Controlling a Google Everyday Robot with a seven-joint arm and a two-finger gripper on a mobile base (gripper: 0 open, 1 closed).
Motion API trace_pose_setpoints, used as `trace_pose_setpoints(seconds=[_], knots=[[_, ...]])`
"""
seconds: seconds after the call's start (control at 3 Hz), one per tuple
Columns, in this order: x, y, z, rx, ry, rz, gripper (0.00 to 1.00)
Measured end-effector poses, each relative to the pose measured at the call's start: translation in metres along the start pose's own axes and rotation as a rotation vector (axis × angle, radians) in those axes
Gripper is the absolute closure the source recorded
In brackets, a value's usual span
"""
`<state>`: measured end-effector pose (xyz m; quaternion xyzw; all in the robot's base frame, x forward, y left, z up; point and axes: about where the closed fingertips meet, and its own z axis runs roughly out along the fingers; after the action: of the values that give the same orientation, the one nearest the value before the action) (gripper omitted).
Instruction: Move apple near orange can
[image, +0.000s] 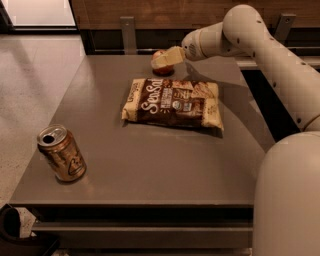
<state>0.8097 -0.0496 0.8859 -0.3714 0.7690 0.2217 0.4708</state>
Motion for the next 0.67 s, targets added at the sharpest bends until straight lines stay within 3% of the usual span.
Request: trace_pose_setpoints(seconds=[0.67], knots=[[0.02, 0.0, 0.046, -0.036, -0.062, 0.098, 0.02]])
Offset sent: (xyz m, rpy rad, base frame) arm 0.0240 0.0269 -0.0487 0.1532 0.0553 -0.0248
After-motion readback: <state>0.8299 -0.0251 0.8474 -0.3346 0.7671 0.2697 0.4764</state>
